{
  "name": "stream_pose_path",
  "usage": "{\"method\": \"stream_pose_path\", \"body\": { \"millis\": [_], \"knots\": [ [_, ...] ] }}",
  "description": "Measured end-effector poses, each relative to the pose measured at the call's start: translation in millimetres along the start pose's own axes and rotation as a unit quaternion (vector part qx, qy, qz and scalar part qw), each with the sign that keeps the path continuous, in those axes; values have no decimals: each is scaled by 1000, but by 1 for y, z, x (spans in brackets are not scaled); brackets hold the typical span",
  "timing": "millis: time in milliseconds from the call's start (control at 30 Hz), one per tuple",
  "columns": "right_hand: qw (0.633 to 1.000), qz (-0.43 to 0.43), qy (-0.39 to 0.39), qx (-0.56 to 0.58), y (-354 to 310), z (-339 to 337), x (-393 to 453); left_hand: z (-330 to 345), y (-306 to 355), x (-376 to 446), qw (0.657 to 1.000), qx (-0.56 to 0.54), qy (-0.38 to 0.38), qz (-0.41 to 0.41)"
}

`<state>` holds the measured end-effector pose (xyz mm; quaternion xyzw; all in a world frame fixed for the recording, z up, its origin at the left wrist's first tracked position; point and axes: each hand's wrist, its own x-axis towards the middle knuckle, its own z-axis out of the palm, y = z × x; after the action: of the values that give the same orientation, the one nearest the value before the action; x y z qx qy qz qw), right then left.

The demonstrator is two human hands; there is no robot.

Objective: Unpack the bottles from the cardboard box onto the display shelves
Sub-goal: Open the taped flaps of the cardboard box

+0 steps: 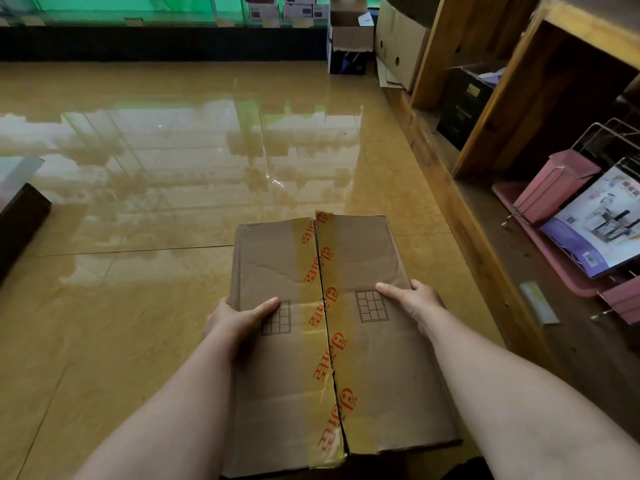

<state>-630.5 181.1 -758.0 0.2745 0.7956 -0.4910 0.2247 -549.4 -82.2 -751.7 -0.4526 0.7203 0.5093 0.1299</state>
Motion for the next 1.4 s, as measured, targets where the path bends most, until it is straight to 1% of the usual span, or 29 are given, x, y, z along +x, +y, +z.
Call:
{"method": "stream_pose_path", "body": {
  "millis": [167,267,367,400,467,533,600,700,767,800,933,1033,1167,1267,1400],
  "knots": [
    [998,0,-62,31,1,1,8,-3,1,0,996,-70,-58,-9],
    [997,1,-63,37,2,0,11,-5,1,3,995,-81,-66,-5],
    [990,33,-114,75,3,-5,13,-7,-1,7,994,-77,-73,-6],
    [989,35,-123,71,4,-8,15,-8,-1,9,994,-76,-78,-2],
    [992,8,-121,36,8,-11,16,-9,-3,12,993,-70,-93,3],
    [994,-36,-94,38,17,-10,19,-10,-3,14,992,-66,-110,4],
    [990,-25,-99,98,24,-7,18,-9,-4,17,990,-71,-124,1],
    [973,22,-167,158,23,-7,19,-7,-2,15,983,-108,-147,-12],
    [960,53,-214,173,19,-8,17,-8,-1,13,980,-124,-156,-20],
    [957,63,-223,173,17,-9,18,-8,-1,13,979,-126,-160,-21],
    [958,68,-224,168,16,-8,15,-10,0,10,977,-128,-170,-1],
    [962,45,-205,172,12,-9,13,-13,-1,5,977,-127,-170,10],
    [962,7,-212,173,0,-15,-1,-21,-2,-4,975,-138,-173,14],
    [959,-16,-210,190,-16,-24,-17,-29,11,-11,974,-143,-173,31],
    [955,-43,-198,217,-48,-35,-35,-46,43,-22,970,-158,-175,62]
  ]
}}
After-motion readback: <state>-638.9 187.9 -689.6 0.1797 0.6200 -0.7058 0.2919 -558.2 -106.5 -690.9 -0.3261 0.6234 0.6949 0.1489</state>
